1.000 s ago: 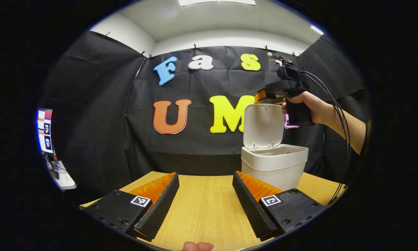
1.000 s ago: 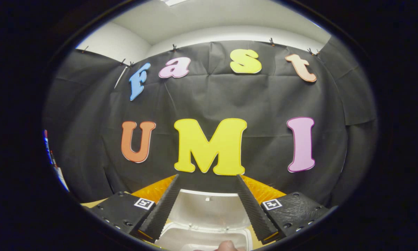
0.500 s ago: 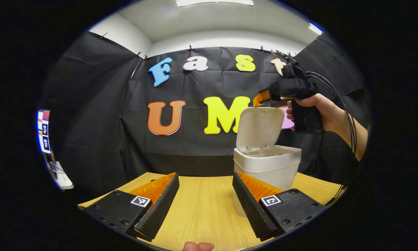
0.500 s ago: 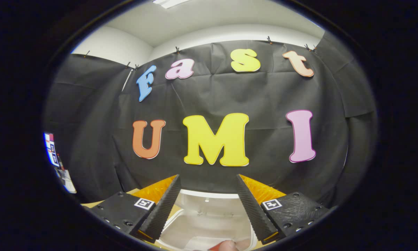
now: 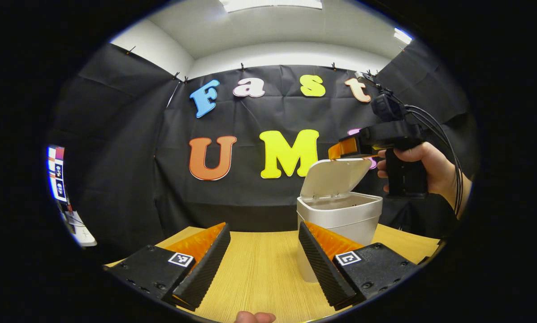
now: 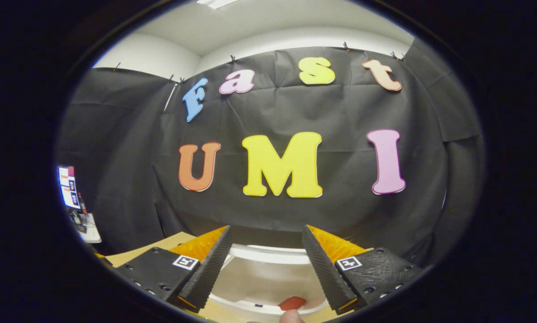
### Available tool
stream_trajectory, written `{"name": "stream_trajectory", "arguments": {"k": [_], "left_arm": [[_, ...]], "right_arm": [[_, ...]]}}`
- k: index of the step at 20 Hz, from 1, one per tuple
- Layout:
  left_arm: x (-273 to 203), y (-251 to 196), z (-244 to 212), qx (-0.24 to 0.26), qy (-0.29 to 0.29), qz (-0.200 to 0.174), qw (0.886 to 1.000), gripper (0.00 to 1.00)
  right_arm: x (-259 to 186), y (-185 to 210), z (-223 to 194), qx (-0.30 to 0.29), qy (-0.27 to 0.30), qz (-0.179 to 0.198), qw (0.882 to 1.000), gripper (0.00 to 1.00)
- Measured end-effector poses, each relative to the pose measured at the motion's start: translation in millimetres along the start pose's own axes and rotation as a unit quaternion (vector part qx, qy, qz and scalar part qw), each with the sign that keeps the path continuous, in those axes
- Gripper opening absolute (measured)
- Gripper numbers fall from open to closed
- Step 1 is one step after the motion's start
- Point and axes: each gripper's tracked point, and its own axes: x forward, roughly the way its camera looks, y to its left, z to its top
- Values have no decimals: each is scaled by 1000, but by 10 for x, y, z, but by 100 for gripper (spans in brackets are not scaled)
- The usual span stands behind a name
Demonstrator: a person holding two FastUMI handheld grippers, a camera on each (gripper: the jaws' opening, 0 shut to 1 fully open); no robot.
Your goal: Press the lid of the desktop garbage bin to open it, pick up the crumpled paper on the desktop and throw it into the bin, then pick up the pop can on the desktop and drop it into the bin, and finally close the garbage bin lid.
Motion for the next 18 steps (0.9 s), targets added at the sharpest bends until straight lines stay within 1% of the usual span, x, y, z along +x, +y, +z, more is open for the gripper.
{"name": "stream_trajectory", "arguments": {"k": [4, 5, 6, 7, 11, 14, 15, 18], "left_arm": [[8, -17, -69, -6, 9, 2, 1000, 99], [11, -33, -67, -8, 9, 1, 1000, 99], [20, -54, -65, -9, 8, 0, 1000, 99], [16, -64, -61, -8, 7, -1, 1000, 99], [30, -84, -78, -9, 8, 2, 1000, 99], [28, -82, -115, -15, 11, 4, 1000, 99], [30, -85, -125, -16, 12, 4, 1000, 99], [29, -74, -138, -17, 13, 4, 1000, 99]], "right_arm": [[-102, -51, -229, 7, 14, -2, 1000, 96], [-124, -52, -296, 10, 17, -1, 1000, 98], [-143, -54, -352, 12, 18, -1, 1000, 98], [-157, -56, -408, 9, 19, -2, 1000, 96], [-217, -47, -596, 0, 24, -5, 1000, 95], [-221, -41, -697, 10, 30, -5, 1000, 95], [-223, -37, -748, 12, 34, -5, 999, 94], [-224, -43, -848, 12, 43, -6, 999, 95]]}}
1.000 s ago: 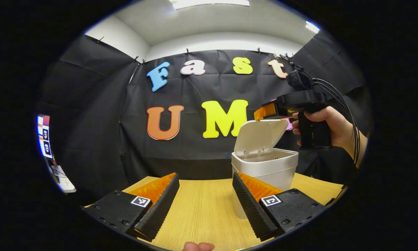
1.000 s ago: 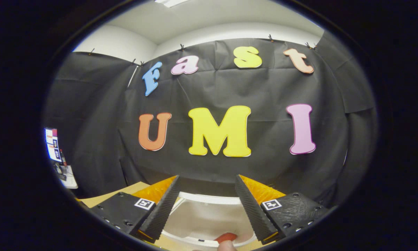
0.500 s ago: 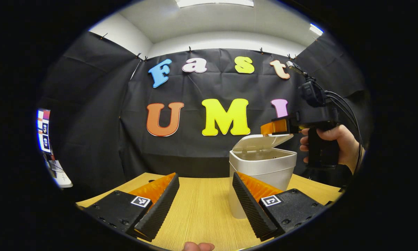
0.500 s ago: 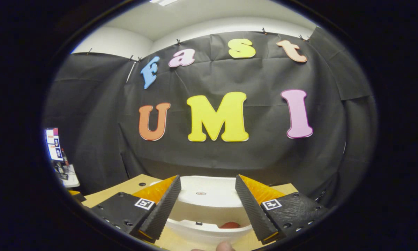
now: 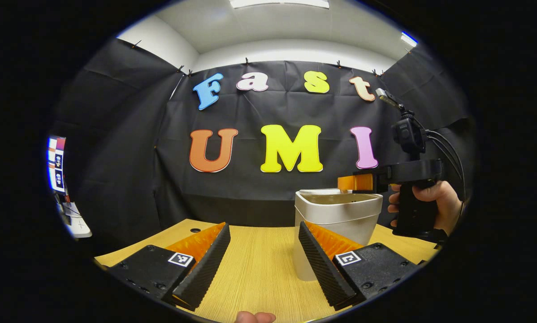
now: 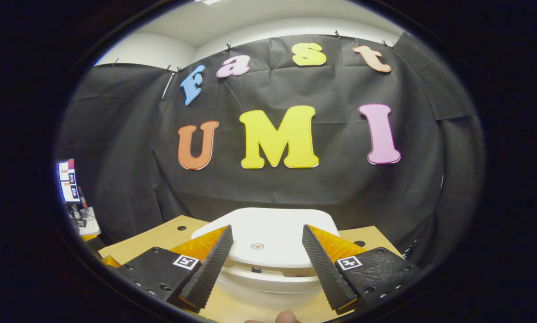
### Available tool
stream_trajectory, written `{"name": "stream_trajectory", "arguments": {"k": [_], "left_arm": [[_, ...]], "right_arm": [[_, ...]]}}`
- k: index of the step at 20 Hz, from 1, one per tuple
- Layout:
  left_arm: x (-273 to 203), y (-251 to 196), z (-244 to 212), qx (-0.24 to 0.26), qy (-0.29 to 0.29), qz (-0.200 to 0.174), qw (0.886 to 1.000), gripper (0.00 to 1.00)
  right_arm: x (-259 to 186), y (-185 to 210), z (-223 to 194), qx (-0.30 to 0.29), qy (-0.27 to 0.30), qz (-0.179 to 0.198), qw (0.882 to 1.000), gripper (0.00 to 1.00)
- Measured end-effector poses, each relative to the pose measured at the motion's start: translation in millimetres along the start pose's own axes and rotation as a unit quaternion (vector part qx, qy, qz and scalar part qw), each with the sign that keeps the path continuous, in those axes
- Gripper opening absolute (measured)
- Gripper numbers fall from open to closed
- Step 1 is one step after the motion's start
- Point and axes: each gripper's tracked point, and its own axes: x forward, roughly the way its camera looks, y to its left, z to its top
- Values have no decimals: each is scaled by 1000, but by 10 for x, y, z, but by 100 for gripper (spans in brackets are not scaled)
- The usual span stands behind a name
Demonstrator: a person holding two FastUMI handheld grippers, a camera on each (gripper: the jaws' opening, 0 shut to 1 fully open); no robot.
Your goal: Press the lid of the desktop garbage bin to open it, pick up the crumpled paper on the desktop and throw it into the bin, then pick up the pop can on the desktop and drop it into the bin, and finally close the garbage bin lid.
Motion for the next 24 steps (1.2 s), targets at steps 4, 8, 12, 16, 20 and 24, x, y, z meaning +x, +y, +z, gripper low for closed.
{"name": "stream_trajectory", "arguments": {"k": [4, 8, 12, 16, 20, 24], "left_arm": [[-6, -48, -61, -5, 4, -8, 1000, 99], [27, -73, -103, -11, 7, -13, 1000, 99], [49, -71, -181, -22, 11, -16, 1000, 99], [84, 16, -286, -6, 16, -1, 1000, 99], [166, 1, -403, 15, 14, 4, 1000, 99], [215, -34, -419, -9, 13, -11, 1000, 99]], "right_arm": [[-5, -7, -77, 2, 3, -4, 1000, 98], [-1, -10, -121, -6, 3, -9, 1000, 96], [2, -9, -149, -10, 8, -11, 1000, 96], [-1, -27, -208, 6, 14, -12, 1000, 97], [-37, -24, -317, -23, 27, -6, 999, 100], [-72, -11, -316, -38, 22, -8, 999, 100]]}}
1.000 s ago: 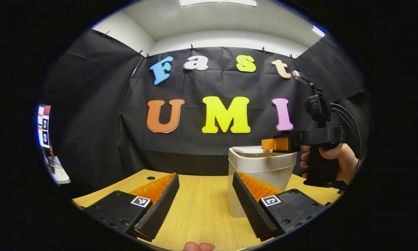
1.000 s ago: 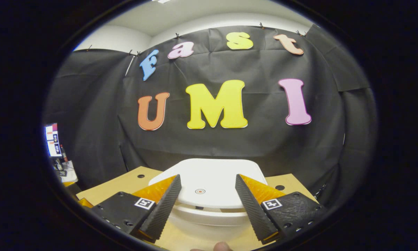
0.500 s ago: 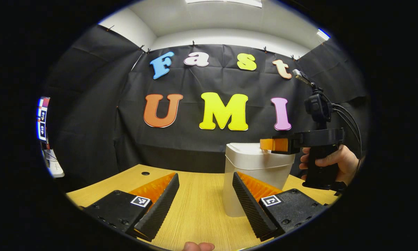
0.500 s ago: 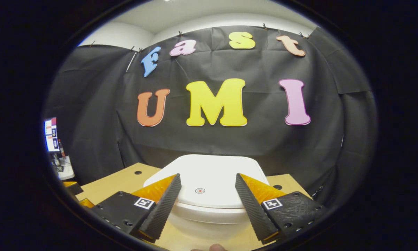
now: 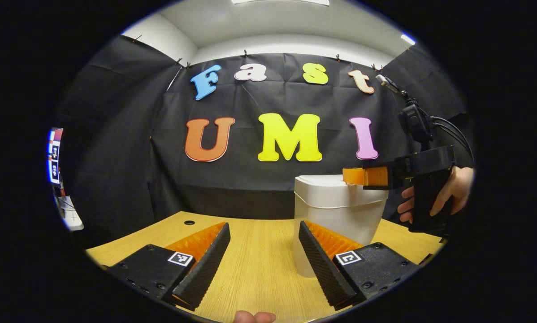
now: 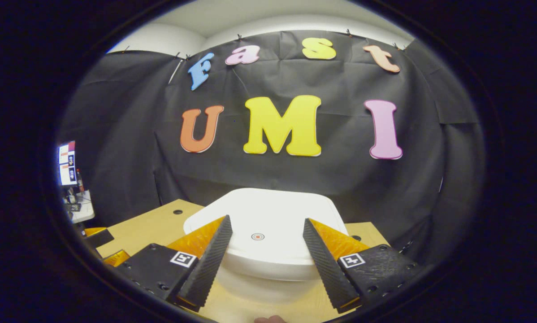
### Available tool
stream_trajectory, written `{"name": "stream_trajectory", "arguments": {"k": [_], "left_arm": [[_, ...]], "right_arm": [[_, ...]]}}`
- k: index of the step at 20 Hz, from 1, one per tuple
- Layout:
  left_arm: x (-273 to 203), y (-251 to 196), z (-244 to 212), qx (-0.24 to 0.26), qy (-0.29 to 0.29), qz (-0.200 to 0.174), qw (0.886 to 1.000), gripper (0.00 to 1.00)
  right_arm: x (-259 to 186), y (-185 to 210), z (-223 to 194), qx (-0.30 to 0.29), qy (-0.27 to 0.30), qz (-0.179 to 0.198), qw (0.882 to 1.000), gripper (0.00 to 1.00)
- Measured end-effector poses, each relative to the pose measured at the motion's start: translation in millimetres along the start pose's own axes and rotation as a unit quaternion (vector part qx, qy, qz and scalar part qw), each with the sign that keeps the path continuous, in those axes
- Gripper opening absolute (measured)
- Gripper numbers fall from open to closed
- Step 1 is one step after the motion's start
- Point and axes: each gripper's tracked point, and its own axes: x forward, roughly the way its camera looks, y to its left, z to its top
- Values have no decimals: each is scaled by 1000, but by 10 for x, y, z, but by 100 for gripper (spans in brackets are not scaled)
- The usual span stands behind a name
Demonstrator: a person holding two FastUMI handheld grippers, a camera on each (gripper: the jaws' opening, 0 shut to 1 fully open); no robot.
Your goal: Press the lid of the desktop garbage bin to open it, pick up the crumpled paper on the desktop and throw it into the bin, then pick up the pop can on the desktop and drop it into the bin, and finally close the garbage bin lid.
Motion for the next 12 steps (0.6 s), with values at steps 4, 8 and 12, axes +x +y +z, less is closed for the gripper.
{"name": "stream_trajectory", "arguments": {"k": [4, 8, 12], "left_arm": [[-40, 40, 32, -19, -4, -3, 1000, 99], [-156, 222, 69, -13, 1, 10, 1000, 99], [-205, 369, 97, -14, 2, 29, 999, 99]], "right_arm": [[-37, 0, 49, 22, -31, -21, 999, 99], [-71, 20, 115, 31, -82, -35, 995, 98], [-93, 65, 154, 36, -93, -29, 995, 94]]}}
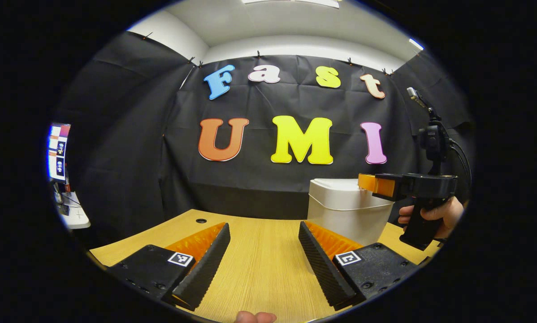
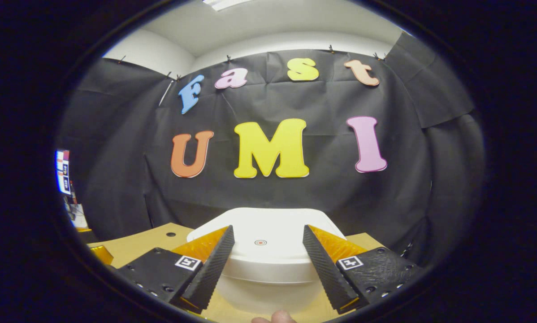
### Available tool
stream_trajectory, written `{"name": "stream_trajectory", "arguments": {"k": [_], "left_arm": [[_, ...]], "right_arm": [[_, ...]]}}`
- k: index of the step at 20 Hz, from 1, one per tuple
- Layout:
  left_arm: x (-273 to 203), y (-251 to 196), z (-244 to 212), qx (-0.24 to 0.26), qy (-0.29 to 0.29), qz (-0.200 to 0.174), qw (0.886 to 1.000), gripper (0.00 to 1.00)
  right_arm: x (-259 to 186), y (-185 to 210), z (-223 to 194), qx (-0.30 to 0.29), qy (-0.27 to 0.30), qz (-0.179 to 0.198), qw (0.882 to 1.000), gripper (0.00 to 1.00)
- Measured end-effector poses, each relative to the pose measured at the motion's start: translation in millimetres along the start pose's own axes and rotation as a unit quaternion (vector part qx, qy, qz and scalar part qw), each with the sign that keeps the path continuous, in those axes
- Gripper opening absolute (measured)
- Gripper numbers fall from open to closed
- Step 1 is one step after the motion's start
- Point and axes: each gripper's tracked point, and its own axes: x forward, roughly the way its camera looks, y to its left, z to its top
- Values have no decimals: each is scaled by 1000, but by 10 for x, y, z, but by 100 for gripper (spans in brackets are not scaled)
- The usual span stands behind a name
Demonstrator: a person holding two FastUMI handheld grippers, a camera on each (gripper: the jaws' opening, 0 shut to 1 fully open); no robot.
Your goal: Press the lid of the desktop garbage bin to open it, pick up the crumpled paper on the desktop and throw it into the bin, then pick up the pop can on the desktop and drop it into the bin, and finally close the garbage bin lid.
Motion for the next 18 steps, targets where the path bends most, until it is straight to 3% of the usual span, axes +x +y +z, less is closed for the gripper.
{"name": "stream_trajectory", "arguments": {"k": [8, 12, 18], "left_arm": [[31, -66, 149, 21, -14, 13, 1000, 99], [26, -234, 308, 30, -26, 10, 999, 99], [67, -669, 493, 35, -46, -16, 998, 98]], "right_arm": [[-350, -126, 434, -24, -101, 4, 995, 93], [-578, -434, 641, -54, -145, -13, 988, 95], [-1046, -953, 605, -70, -160, -51, 983, 97]]}}
